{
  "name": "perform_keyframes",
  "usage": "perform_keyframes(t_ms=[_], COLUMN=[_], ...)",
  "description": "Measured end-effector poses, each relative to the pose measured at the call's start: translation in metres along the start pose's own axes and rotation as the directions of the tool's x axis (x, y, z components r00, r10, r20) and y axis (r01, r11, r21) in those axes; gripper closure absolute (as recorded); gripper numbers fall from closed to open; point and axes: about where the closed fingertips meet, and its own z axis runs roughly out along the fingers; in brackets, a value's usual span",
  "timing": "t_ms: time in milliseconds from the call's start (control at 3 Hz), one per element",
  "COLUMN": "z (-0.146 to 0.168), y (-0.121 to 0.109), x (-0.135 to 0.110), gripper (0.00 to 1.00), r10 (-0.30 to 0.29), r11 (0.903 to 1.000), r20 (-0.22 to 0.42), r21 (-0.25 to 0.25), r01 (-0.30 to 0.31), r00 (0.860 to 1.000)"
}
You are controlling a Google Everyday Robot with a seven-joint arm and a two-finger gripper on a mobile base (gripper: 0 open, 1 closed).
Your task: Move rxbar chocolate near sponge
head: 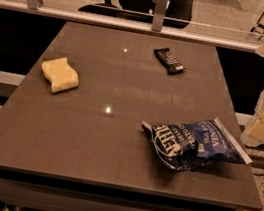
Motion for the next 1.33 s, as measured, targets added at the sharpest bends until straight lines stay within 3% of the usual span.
perform_keyframes(t_ms=[667, 1333], z=[-0.01, -0.028], y=[-0.019, -0.062], x=[-0.006, -0.016], gripper=[0.0, 0.0], r10=[-0.012, 0.053], r11=[0.9993, 0.9964], r20=[0.033, 0.086], r21=[0.035, 0.062], r01=[0.011, -0.058], r00=[0.999, 0.995])
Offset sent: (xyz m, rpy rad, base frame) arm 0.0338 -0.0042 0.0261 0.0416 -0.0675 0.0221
